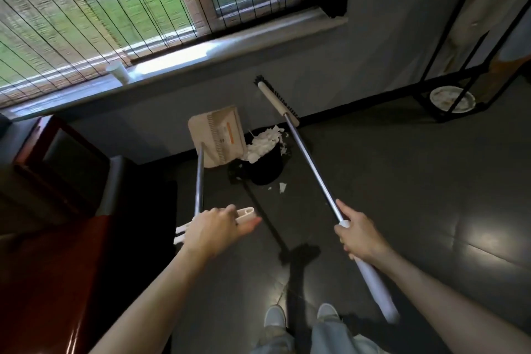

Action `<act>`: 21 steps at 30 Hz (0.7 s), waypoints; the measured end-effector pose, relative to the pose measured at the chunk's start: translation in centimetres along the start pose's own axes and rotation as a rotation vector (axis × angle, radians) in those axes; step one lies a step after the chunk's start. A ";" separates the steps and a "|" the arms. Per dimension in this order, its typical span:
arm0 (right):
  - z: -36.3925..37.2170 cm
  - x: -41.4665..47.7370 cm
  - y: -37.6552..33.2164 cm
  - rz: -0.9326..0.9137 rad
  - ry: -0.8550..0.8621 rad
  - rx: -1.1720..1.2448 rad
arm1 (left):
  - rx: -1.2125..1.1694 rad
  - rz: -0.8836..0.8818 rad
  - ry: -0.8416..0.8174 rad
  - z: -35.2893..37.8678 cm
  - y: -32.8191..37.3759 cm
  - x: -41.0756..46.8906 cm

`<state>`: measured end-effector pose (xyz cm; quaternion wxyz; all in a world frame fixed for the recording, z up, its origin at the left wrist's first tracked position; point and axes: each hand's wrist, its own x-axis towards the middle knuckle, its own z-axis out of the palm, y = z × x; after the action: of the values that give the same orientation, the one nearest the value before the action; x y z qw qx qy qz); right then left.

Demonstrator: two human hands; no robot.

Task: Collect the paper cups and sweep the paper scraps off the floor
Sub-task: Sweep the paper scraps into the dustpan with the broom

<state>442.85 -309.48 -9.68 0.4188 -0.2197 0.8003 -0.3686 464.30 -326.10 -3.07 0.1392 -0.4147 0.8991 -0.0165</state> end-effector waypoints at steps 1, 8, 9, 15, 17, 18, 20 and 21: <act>0.0 0.1 0.0 0.004 -0.009 0.008 | -0.109 -0.056 0.039 0.2 -0.3 -0.4; 0.5 0.3 -0.6 0.050 -0.020 0.067 | -1.088 -0.507 0.496 -2.1 -3.5 -2.3; 0.6 0.4 -0.7 0.059 -0.013 0.068 | -1.152 -0.552 0.524 -2.4 -4.1 -2.2; 1.2 1.7 -1.3 0.181 -0.004 0.112 | -1.373 -0.623 0.620 -3.4 -8.8 -3.0; 1.1 2.2 -1.0 0.223 -0.015 0.134 | -1.172 -0.609 0.660 -3.9 -9.7 -4.0; 1.1 2.2 -0.8 0.237 -0.026 0.145 | -1.123 -0.597 0.666 -4.1 -10.1 -4.6; 1.0 2.5 -0.2 0.248 -0.058 0.148 | -1.114 -0.554 0.633 -4.6 -10.2 -5.8; 0.8 2.6 0.0 0.252 -0.073 0.147 | -1.101 -0.537 0.610 -4.7 -10.0 -6.4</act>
<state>442.08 -311.59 -11.31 0.5057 -0.0995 0.7766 -0.3623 474.38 -328.25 4.36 -0.3605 -0.6105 0.6415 0.2930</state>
